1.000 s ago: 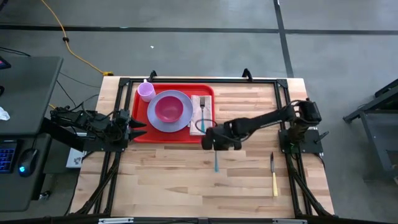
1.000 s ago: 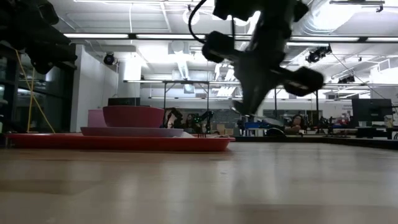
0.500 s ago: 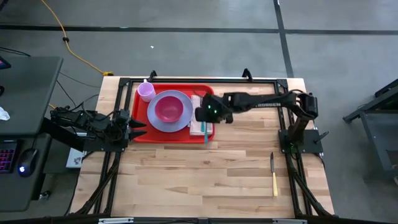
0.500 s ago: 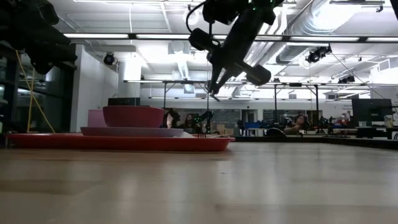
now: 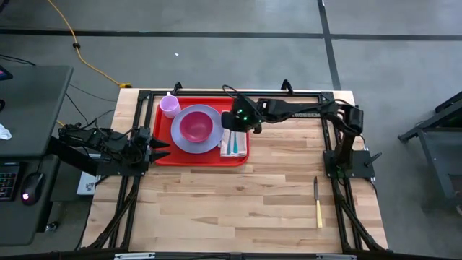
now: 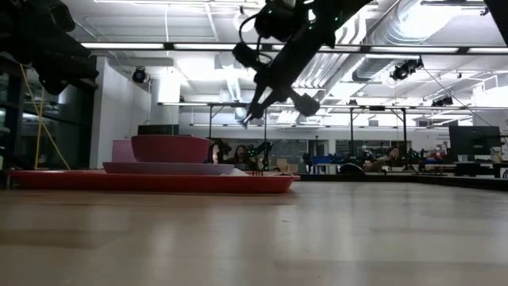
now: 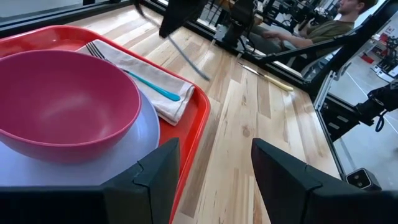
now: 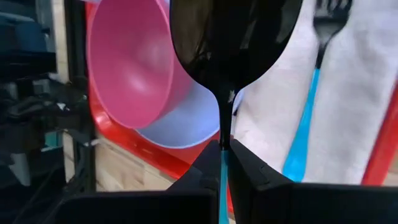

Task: Set up tray
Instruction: Put the blue spoon to the left of the blue fork on the brown napkin

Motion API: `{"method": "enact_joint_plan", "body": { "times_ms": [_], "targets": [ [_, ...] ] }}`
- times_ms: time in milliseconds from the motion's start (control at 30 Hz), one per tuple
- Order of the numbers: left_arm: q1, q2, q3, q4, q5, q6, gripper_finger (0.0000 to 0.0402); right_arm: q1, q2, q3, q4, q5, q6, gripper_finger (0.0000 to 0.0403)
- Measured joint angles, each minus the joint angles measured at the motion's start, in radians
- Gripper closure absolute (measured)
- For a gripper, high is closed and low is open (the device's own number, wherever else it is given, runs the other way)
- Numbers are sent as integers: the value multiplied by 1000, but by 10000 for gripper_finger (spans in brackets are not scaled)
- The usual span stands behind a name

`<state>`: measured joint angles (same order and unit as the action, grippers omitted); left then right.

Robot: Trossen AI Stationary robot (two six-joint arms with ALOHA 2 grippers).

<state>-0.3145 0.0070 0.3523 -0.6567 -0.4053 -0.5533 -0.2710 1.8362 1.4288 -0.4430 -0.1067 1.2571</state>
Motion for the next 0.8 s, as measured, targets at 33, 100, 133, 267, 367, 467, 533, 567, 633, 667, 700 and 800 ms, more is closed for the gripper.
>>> {"method": "enact_joint_plan", "body": {
  "times_ms": [33, 100, 133, 267, 367, 467, 533, 567, 633, 667, 700, 800],
  "targets": [
    [0, 0, 0, 1, 0, 0, 174, 0, 12, 0, 8, -6, 0, 403],
    [0, 0, 0, 0, 0, 0, 174, -6, 31, 0, 19, -7, 5, 403],
    [0, 0, 0, 1, 0, 0, 174, -10, 36, 0, 24, -9, 7, 403],
    [0, 0, 0, 0, 0, 0, 174, -33, 63, 0, 91, -19, 9, 403],
    [0, 0, 0, -2, 0, -1, 174, -46, 83, 0, 113, -38, 10, 403],
    [0, 0, 0, -4, 0, -1, 174, -55, 101, 0, 114, -58, 10, 403],
    [0, 0, 0, -4, 0, -1, 174, -63, 109, 0, 118, -66, 6, 403],
    [0, 0, 0, -4, 0, -1, 174, -67, 111, 0, 121, -69, 3, 403],
    [0, 0, 0, -4, 0, -1, 174, -75, 114, 0, 121, -73, 1, 403],
    [0, 0, 0, -4, 0, -1, 174, -78, 116, 4, 116, -78, 0, 403],
    [0, 0, 0, -4, -2, -1, 174, -78, 122, 13, 114, -77, -6, 403],
    [0, 0, 0, -3, -10, -1, 174, -77, 158, 79, 60, -84, -44, 403]
  ]
}}
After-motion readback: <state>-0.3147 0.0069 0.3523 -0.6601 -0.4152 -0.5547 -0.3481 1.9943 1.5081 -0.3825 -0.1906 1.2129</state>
